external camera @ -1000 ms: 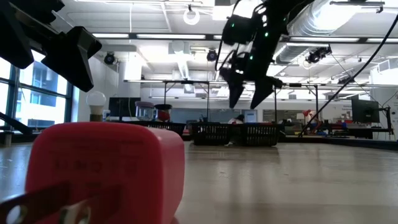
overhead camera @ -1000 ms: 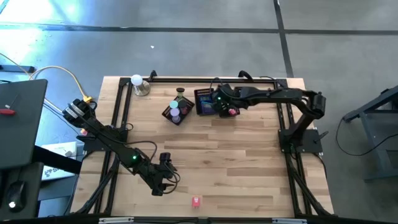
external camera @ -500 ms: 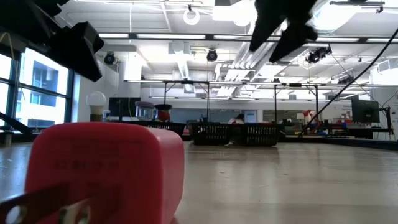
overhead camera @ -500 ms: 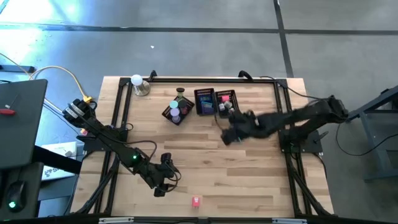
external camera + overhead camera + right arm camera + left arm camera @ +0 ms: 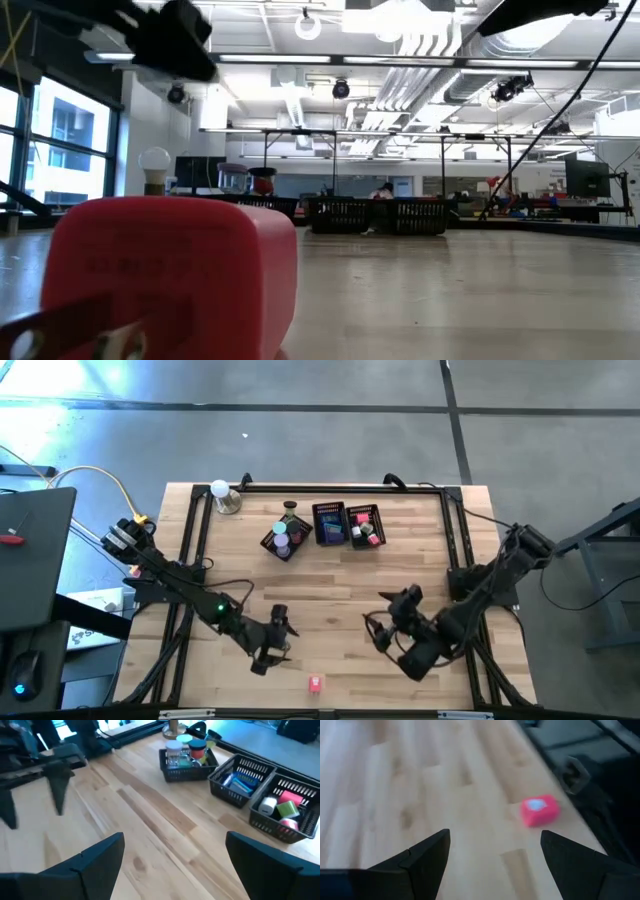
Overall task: Pick & Place Office items
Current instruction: Put the pink charger adapter into the right black bin
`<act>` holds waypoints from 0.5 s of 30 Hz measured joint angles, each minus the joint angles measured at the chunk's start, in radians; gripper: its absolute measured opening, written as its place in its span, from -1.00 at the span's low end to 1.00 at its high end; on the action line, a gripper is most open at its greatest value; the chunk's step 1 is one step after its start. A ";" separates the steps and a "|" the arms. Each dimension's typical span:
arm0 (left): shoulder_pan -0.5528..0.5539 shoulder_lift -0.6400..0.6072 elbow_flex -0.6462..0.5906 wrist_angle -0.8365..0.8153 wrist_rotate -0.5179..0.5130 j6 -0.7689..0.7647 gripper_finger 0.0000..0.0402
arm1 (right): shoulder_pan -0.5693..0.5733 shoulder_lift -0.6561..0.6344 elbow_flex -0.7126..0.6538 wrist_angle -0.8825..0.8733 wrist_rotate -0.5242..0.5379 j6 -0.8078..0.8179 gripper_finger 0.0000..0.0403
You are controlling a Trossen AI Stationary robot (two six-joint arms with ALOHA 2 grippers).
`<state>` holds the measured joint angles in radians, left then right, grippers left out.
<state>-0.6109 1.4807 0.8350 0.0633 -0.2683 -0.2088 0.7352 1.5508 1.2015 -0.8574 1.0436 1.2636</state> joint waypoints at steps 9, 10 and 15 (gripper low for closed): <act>0.117 0.020 0.208 -0.206 0.254 0.144 0.52 | 0.033 0.027 0.000 0.000 0.006 0.001 0.67; 0.119 0.029 0.248 -0.231 0.267 0.183 0.52 | 0.030 0.027 0.000 0.000 0.006 0.001 0.67; 0.109 0.145 0.458 -0.424 0.305 0.321 0.52 | 0.030 0.027 0.000 0.000 0.049 -0.002 0.68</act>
<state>-0.5023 1.6260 1.2928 -0.3603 0.0367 0.1124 0.7649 1.5780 1.2015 -0.8577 1.0924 1.2614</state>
